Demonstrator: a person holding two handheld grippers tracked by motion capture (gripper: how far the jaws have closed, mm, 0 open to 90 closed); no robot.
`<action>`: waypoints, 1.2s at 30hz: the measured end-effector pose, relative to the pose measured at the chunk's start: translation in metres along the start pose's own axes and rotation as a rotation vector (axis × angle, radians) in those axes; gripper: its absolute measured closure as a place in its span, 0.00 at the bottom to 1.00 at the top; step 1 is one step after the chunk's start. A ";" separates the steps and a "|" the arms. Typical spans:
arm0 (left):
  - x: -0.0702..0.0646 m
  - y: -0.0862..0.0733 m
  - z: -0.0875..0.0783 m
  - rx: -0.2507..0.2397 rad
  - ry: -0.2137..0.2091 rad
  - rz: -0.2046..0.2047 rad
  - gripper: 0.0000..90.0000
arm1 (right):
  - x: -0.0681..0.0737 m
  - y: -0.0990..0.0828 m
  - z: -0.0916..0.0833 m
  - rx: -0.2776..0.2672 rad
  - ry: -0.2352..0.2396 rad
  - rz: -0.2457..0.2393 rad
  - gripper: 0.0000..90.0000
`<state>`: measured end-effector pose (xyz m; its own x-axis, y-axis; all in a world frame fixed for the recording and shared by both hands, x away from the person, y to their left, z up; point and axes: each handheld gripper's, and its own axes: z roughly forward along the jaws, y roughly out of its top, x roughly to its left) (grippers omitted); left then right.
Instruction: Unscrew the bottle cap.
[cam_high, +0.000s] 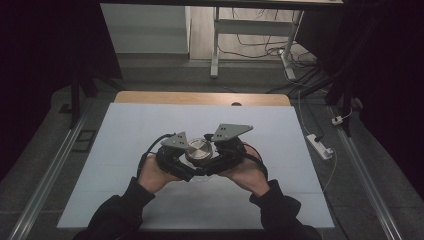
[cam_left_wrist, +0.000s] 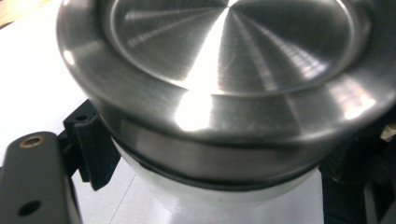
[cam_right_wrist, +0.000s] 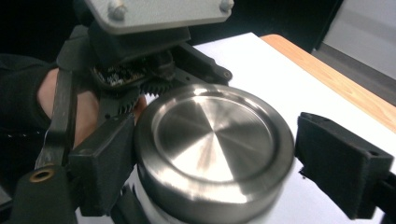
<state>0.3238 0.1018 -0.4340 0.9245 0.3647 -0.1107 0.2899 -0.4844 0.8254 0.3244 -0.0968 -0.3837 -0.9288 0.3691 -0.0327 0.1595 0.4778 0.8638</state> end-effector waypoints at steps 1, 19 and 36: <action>-0.001 0.000 0.001 0.002 0.004 0.002 0.17 | 0.000 0.000 0.001 -0.004 0.005 0.003 0.18; -0.006 0.000 0.001 -0.015 -0.149 0.086 0.17 | -0.010 -0.003 -0.010 -0.033 0.232 -0.041 0.22; -0.003 -0.001 0.002 0.004 -0.152 0.097 0.17 | -0.014 0.000 -0.022 -0.105 0.231 -0.036 0.22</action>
<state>0.3211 0.0997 -0.4360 0.9749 0.1916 -0.1133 0.1981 -0.5149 0.8341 0.3303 -0.1199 -0.3724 -0.9870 0.1554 0.0412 0.1006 0.3975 0.9121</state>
